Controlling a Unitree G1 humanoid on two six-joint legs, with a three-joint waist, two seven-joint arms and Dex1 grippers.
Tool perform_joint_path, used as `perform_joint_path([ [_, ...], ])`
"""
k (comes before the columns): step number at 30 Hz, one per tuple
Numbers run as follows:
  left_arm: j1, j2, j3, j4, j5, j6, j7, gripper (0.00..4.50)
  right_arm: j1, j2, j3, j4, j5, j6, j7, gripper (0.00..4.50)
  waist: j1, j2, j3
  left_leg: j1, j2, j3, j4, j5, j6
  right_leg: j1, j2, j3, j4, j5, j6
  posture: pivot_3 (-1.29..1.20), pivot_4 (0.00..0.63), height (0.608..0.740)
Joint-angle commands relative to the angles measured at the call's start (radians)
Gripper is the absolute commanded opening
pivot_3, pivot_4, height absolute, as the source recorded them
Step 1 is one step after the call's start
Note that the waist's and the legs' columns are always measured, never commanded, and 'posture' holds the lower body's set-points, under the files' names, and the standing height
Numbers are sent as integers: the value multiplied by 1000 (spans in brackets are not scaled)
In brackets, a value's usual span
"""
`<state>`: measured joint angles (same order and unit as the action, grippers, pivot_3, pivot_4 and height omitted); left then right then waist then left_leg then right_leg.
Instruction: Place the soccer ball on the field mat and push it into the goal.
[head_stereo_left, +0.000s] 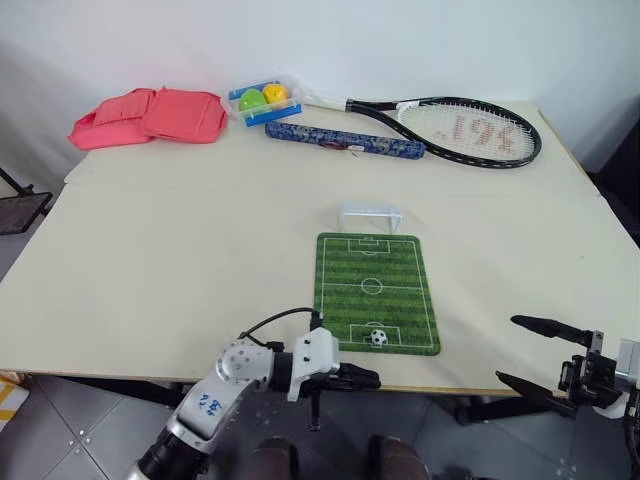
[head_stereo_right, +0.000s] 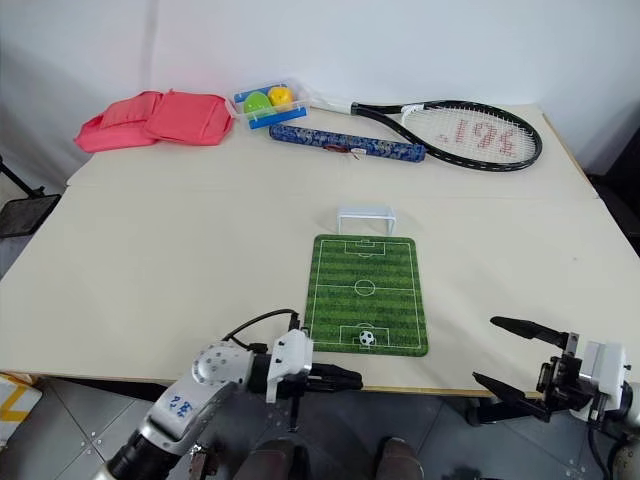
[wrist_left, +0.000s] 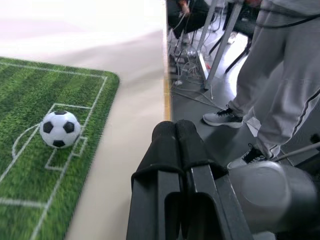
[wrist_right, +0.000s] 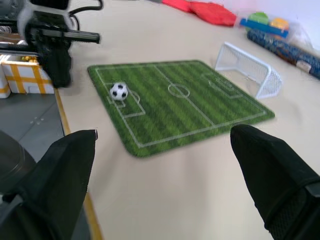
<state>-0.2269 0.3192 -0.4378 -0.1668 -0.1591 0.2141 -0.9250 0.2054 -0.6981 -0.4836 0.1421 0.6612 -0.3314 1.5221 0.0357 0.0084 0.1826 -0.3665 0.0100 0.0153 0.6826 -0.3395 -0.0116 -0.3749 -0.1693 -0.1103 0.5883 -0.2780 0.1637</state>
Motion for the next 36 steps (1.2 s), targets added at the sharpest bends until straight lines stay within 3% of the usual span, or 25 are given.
perform_joint_path([
  [1, -41, -46, -10, 37, 25, -5, 49, 17, 34, -8, -46, -38, 24, -21, 16, 4500, -1, 0, 0, 0, 0, 0, 0, 0, 0, 0, 0, 0, 0, 0, 0, 0, 150, 740],
  [9, -100, -76, 1, 127, 38, -25, 62, 17, 101, 28, -51, -99, 22, -32, -34, 4500, -6, 0, 0, 0, 0, 0, 0, 0, 0, 0, 0, 0, 0, 0, 0, 0, 150, 740],
  [12, -165, -129, 22, 228, 63, -56, 119, 17, 120, 55, -50, -121, 10, -36, -71, 4500, 0, 0, 0, 0, 0, 0, 0, 0, 0, 0, 0, 0, 0, 0, 0, 0, 150, 740],
  [19, -384, -242, 157, 548, 136, -290, 363, 17, 65, 169, -69, -194, -40, -29, -357, 4500, 7, 0, 0, -1, 0, 1, 1, 1, 0, -1, 0, 1, -1, 0, 0, 0, 150, 740],
  [23, -397, -220, 235, 495, 23, -353, 263, 17, 45, 197, -72, -208, -64, -33, -463, 4500, 6, 0, 0, -1, 0, 1, 0, 1, -1, -2, 0, 1, 0, 0, 0, 0, 150, 740],
  [29, -320, -44, 343, 284, -159, -264, 53, 17, 39, 197, -52, -208, -63, -37, -497, 4500, 0, 0, 0, -1, 1, 1, -1, 0, -1, -2, 1, 0, 0, 0, 0, 0, 150, 740],
  [33, -225, 197, 522, 212, -253, -192, -45, 17, -6, 176, -50, -152, -56, -43, -476, 4500, -19, 1, 0, -1, 1, 2, 0, 0, -1, -2, 1, 1, 1, 0, 0, 0, 150, 740],
  [36, -132, 326, 592, 201, -231, -208, -75, 17, -46, 155, -55, -97, -46, -51, -437, 4500, -25, 1, 0, 0, 3, 2, -1, 0, -1, -2, 3, 2, 1, 0, -1, 0, 150, 740],
])
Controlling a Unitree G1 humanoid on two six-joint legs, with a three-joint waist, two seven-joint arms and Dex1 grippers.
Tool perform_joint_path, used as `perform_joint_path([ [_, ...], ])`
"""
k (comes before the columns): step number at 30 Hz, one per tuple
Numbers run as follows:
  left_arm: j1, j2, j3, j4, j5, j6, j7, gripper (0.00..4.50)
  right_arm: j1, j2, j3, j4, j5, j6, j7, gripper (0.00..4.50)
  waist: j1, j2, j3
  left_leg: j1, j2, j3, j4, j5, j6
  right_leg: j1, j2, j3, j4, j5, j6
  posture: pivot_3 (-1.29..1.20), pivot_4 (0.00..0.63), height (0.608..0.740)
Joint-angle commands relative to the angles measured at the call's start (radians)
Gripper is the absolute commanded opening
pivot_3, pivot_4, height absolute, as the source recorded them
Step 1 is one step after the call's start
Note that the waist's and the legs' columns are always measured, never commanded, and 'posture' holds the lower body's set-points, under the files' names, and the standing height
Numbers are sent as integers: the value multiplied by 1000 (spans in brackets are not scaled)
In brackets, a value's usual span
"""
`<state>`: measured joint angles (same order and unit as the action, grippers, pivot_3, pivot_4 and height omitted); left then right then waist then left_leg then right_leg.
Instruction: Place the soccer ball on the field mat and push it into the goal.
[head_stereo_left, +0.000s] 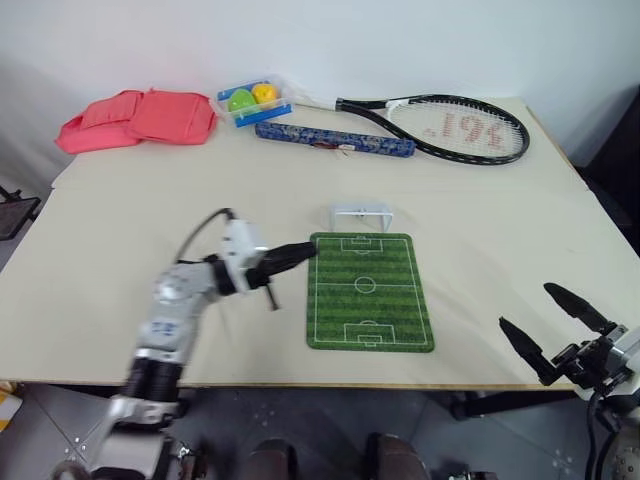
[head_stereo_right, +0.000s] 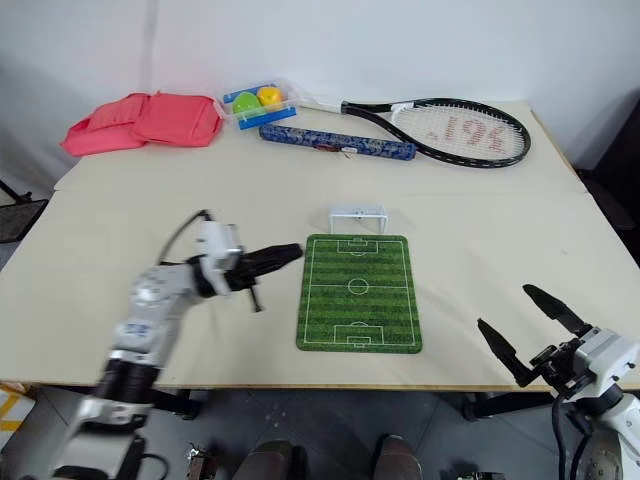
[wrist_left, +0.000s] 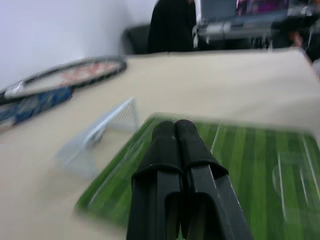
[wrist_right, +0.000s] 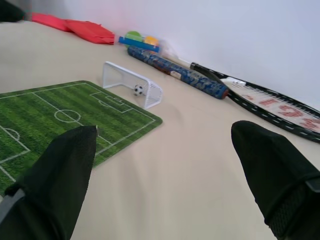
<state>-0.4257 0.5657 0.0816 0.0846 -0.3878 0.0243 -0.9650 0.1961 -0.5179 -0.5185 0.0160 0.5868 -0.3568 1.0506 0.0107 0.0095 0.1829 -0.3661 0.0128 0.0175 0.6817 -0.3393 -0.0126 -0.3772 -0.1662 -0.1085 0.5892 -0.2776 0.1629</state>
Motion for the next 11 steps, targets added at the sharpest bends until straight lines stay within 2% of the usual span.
perform_joint_path([
  [1, 113, 117, 110, -58, 1, -14, -30, 17, -53, -36, -22, 48, 38, -26, 54, 4500, -3, 1, 0, 0, 0, 0, 0, 0, 0, 0, 0, 0, 0, 0, 0, 0, 150, 740],
  [4, 265, 172, 195, -104, -26, 14, -30, 17, -95, -65, -24, 100, 57, -30, 115, 4500, -9, 1, 1, 0, 0, 1, 0, -1, 0, 0, 0, 1, 0, 0, 0, 0, 150, 740],
  [8, 506, 125, 322, -195, -58, 34, 50, 17, -178, -96, -27, 200, 59, -48, 165, 4500, -12, 1, 2, 0, 1, 1, 0, -2, 0, 0, 0, 2, -1, 0, 0, 0, 150, 740],
  [11, 590, 81, 365, -169, 15, -60, 124, 17, -226, -103, -17, 260, 53, -62, 199, 4500, -8, 1, 2, 1, 1, 1, 0, -2, 0, 0, 0, 1, 0, 0, 0, 0, 150, 740],
])
